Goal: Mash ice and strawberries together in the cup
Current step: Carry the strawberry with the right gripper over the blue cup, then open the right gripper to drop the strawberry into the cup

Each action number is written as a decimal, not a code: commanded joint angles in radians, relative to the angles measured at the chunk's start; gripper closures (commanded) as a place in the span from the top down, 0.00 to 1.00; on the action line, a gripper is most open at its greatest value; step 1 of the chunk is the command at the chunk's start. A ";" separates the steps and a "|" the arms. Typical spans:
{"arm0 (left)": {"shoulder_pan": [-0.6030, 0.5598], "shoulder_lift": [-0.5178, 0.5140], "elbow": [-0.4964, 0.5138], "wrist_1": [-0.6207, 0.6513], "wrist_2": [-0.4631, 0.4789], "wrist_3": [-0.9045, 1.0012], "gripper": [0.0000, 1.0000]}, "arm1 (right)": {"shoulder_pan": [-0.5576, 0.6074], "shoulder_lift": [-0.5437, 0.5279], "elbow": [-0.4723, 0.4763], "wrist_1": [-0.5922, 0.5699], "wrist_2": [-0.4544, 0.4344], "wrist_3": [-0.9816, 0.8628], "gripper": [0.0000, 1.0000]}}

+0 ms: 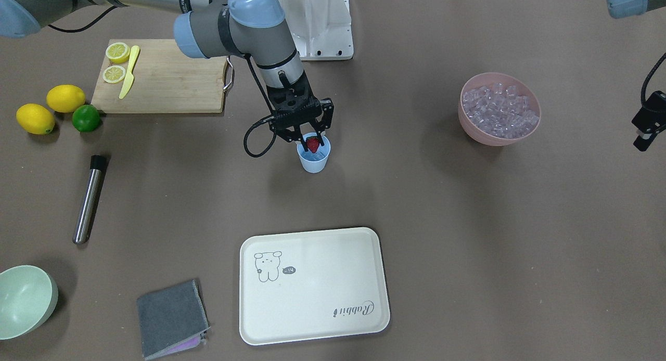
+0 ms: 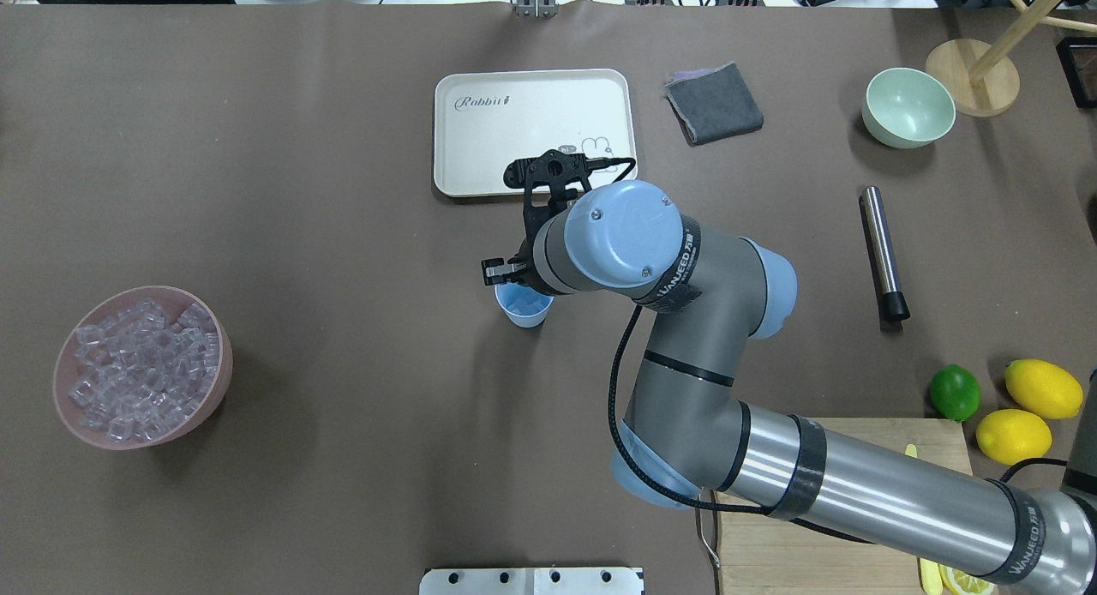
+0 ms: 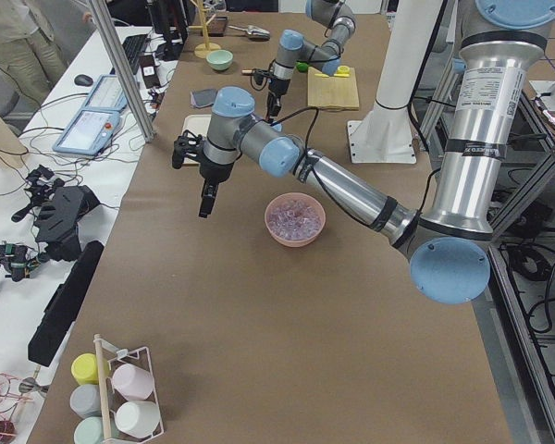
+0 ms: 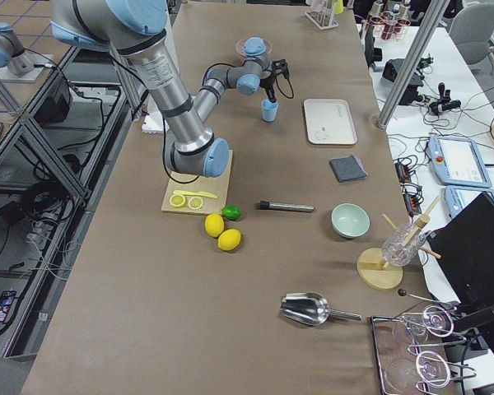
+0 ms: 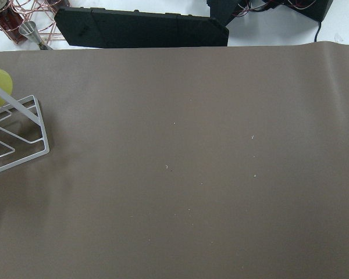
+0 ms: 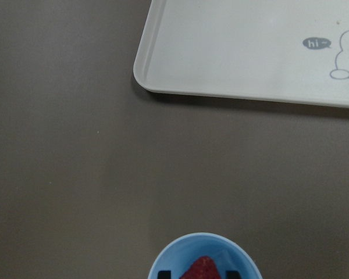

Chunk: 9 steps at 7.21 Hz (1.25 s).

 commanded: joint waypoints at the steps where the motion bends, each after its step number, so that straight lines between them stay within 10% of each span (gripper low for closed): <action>1: -0.002 0.001 0.000 0.000 -0.004 0.001 0.98 | -0.022 -0.005 -0.005 -0.002 -0.011 0.000 0.00; 2: -0.002 0.001 0.001 0.002 -0.004 0.001 0.98 | -0.020 -0.005 -0.003 0.000 -0.008 0.000 0.82; 3: -0.002 0.001 0.004 0.002 -0.004 0.001 0.98 | -0.020 -0.007 0.004 -0.002 -0.011 -0.001 1.00; 9: -0.002 -0.001 0.012 -0.002 -0.002 0.092 0.98 | 0.447 -0.231 0.113 -0.272 0.376 -0.377 1.00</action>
